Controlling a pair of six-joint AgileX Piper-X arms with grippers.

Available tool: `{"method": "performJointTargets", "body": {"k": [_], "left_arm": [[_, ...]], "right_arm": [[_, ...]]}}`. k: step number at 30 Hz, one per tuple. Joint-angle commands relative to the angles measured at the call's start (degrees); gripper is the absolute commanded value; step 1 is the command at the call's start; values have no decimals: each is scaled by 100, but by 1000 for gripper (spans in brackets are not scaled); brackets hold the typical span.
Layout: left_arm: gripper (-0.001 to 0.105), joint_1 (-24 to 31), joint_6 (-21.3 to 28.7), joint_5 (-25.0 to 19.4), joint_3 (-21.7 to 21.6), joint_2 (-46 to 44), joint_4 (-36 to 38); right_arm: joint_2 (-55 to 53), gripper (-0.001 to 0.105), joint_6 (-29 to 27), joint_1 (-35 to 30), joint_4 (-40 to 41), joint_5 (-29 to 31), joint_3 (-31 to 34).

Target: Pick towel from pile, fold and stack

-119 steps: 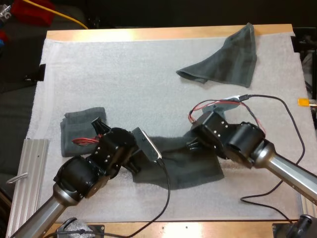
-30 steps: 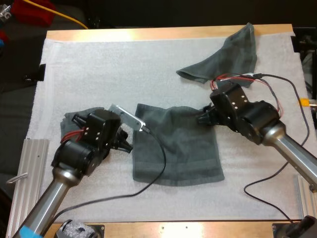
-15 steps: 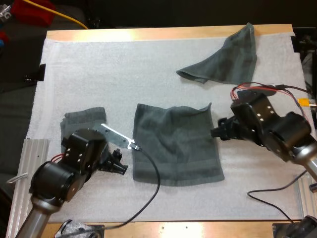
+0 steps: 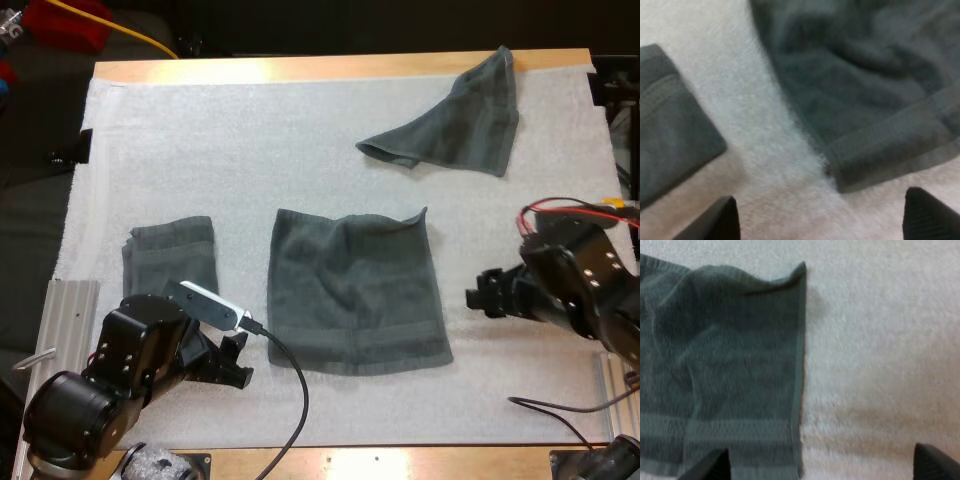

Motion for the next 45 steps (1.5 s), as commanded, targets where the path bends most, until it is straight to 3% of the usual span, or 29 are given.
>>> {"method": "performJointTargets", "body": {"k": [1, 10, 15, 22, 37, 45], "left_arm": [[64, -1, -123, 107, -35, -55, 131], [64, -1, -208, 246, -35, -208, 554], [64, -1, -208, 246, -35, -327, 757], [64, -1, -218, 417, -35, -603, 769], [64, -1, -334, 669, -35, -687, 955], [64, -1, -334, 673, -35, -687, 1025]], "right_arm": [[-131, 70, 51, -26, 171, -43, -6], [-879, 70, 387, -26, 761, -58, -6], [-1209, 70, 547, -26, 784, -463, 48], [-1522, 70, 814, -26, 738, -691, 909], [-2030, 70, 1094, -26, -899, -946, 2892], [-2030, 70, 1781, -26, -2274, -1521, 3810]]}}
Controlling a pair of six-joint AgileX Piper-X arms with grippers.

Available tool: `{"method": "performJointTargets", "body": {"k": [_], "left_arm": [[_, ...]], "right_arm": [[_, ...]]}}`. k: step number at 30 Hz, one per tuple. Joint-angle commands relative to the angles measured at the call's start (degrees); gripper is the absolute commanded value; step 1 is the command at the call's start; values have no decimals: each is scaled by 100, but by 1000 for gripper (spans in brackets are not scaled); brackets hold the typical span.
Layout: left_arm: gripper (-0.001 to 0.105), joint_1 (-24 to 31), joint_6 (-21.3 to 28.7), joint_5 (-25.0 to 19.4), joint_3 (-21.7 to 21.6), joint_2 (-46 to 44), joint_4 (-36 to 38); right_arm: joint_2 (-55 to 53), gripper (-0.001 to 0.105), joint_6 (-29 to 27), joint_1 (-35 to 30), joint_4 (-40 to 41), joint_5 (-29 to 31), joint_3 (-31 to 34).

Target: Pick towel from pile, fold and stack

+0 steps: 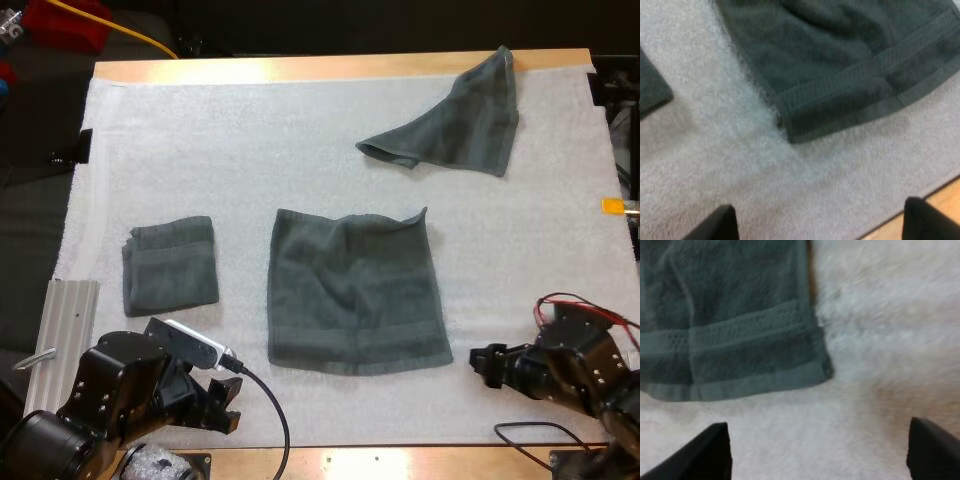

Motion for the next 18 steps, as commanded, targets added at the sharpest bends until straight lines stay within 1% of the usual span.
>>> {"method": "performJointTargets", "body": {"k": [1, 6, 10, 15, 18], "left_arm": [[64, -1, -54, 14, -35, -19, 14], [64, -1, -54, 14, -35, -19, 14], [64, -1, -54, 73, -35, -19, 14], [64, -1, -27, 108, -35, -19, 14], [64, -1, -13, 147, -35, -19, 14]], "right_arm": [[-1, 70, 168, -26, -218, -123, 118], [-1, 70, 649, -26, -1002, -366, 774], [-1, 70, 1002, -26, -1590, -486, 1145], [-1, 70, 1612, -26, -2513, -574, 1636], [-1, 70, 1857, -26, -2791, -574, 1843]]}}
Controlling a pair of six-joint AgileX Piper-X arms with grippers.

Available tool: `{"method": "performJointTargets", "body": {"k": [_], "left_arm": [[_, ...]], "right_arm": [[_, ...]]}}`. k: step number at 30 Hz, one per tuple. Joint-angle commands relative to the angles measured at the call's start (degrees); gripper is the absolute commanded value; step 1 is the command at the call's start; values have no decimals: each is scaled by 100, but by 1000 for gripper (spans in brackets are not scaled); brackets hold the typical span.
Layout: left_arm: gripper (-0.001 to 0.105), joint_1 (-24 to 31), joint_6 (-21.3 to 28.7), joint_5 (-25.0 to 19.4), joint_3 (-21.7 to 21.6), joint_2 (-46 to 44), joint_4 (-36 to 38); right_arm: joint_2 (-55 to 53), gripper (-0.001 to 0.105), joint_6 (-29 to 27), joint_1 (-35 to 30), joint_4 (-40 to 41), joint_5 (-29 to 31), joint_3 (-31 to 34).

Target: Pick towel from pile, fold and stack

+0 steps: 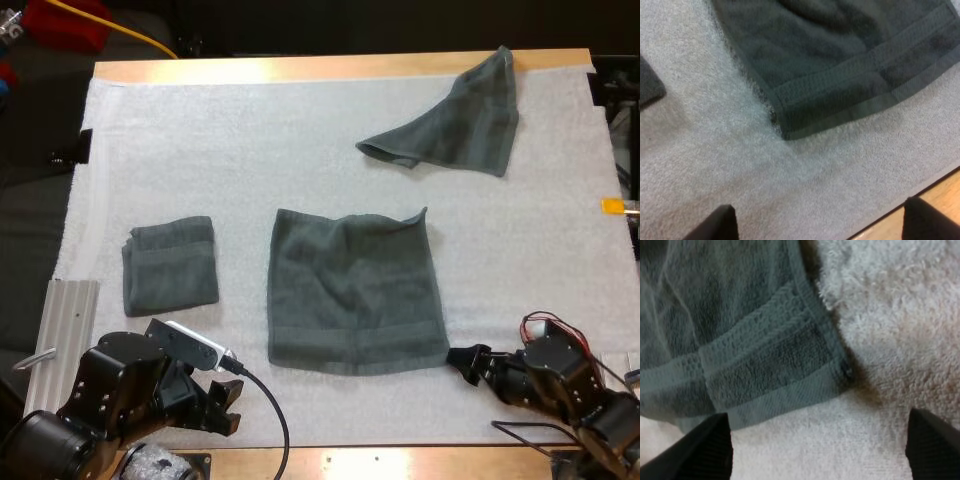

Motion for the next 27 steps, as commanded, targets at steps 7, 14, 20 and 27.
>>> {"method": "performJointTargets", "body": {"k": [7, 14, 20, 27], "left_arm": [[64, -1, -13, 33, -35, -19, -16], [64, -1, -13, 108, -35, -19, -16], [64, -1, -13, 108, -35, -19, -16], [64, -1, -13, 108, -35, -19, -16]], "right_arm": [[366, 70, 363, -26, -748, -147, 283], [1035, 70, 413, -26, -1019, -240, 281], [1381, 70, 522, -26, -1747, -422, 281], [1967, 70, 667, -26, -2142, -559, 281]]}}
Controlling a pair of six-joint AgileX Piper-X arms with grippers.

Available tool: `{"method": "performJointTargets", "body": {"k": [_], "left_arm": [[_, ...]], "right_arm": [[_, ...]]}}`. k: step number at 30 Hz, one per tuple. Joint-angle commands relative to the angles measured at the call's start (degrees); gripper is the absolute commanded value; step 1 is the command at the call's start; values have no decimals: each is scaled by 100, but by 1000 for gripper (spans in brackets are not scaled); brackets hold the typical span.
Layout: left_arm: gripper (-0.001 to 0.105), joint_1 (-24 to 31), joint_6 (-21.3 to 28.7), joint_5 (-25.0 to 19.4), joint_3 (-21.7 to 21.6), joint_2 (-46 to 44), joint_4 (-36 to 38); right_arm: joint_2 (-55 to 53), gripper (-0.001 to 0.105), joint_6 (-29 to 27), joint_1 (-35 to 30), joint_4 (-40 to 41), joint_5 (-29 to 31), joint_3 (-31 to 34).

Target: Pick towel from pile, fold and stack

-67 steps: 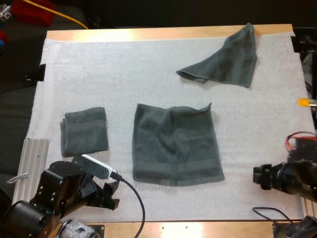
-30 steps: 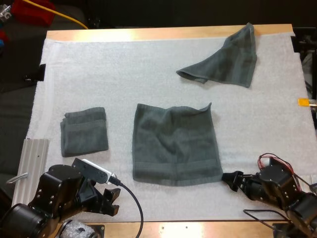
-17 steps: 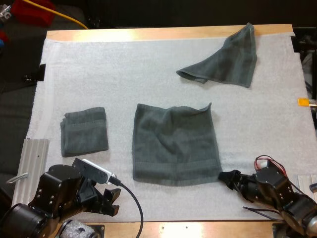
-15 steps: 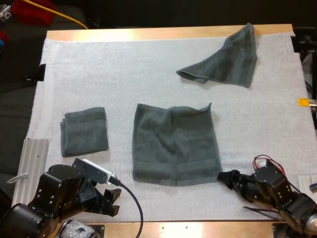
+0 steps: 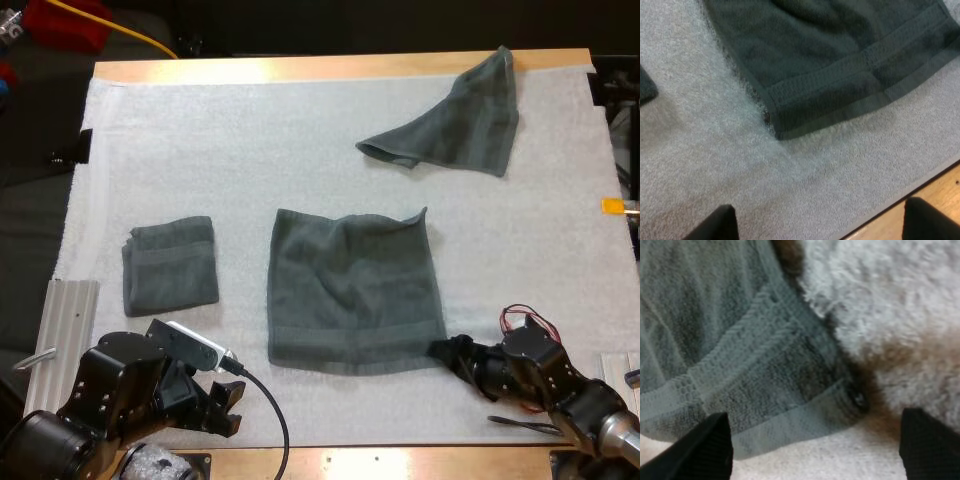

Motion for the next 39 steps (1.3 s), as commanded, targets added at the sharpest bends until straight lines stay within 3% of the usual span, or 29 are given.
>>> {"method": "performJointTargets", "body": {"k": [1, 8, 19, 24, 32, 39], "left_arm": [[64, -1, -13, 27, -35, -19, -16], [64, -1, -13, 27, -35, -19, -16], [64, -1, -13, 27, -35, -19, -16], [64, -1, -13, 27, -35, -19, -16], [64, -1, -13, 27, -35, -19, -16], [64, -1, -13, 27, -35, -19, -16]], "right_arm": [[131, 70, 12, -26, -68, -126, 19], [612, 70, 329, -26, -815, -183, 19], [767, 68, 381, -26, -865, -183, 19], [767, 47, 381, -26, -690, -94, 19], [767, 40, 247, -26, -495, 173, 19], [767, 7, 149, -26, -495, 397, 19]]}}
